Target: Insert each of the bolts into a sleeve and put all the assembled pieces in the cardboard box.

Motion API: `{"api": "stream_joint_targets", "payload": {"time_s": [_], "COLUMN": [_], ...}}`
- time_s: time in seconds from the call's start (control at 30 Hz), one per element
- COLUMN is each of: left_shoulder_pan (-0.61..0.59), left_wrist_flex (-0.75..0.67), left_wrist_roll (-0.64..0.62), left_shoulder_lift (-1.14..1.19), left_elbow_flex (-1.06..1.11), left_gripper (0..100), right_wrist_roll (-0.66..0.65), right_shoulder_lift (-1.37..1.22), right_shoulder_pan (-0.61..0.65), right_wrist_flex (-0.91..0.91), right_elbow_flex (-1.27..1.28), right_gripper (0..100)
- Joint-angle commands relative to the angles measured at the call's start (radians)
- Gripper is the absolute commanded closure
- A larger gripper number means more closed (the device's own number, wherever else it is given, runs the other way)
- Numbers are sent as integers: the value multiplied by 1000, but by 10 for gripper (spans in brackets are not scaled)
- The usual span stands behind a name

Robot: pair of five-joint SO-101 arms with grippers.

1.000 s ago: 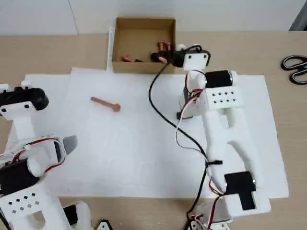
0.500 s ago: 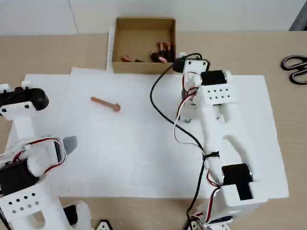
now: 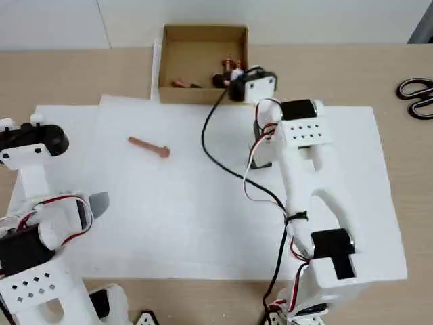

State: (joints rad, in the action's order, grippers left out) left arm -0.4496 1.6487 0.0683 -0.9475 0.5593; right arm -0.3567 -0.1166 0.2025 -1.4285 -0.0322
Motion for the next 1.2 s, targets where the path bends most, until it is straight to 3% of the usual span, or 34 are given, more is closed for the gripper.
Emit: {"api": "stream_joint_targets", "payload": {"time_s": [0.0, 0.1, 0.33, 1.0, 1.17], "left_shoulder_pan": [-3, -3, -3, -6, -6], "left_wrist_flex": [-23, -23, -23, -23, -23], "left_wrist_roll": [6, 6, 6, 6, 6], "left_shoulder_lift": [-15, -15, -15, -15, -15], "left_elbow_flex": [-7, -7, -8, -10, -10], "left_gripper": [701, 701, 701, 701, 701], "right_wrist_roll": [-339, -549, -621, -629, -629], "right_shoulder_lift": [2, -4, -36, -395, -407], "right_shoulder_pan": [18, 51, 73, 53, 24], "right_wrist_flex": [-134, -239, -222, -41, -42], "right_elbow_flex": [-95, -181, -213, -216, -216], "right_gripper": [601, 601, 601, 601, 679]}}
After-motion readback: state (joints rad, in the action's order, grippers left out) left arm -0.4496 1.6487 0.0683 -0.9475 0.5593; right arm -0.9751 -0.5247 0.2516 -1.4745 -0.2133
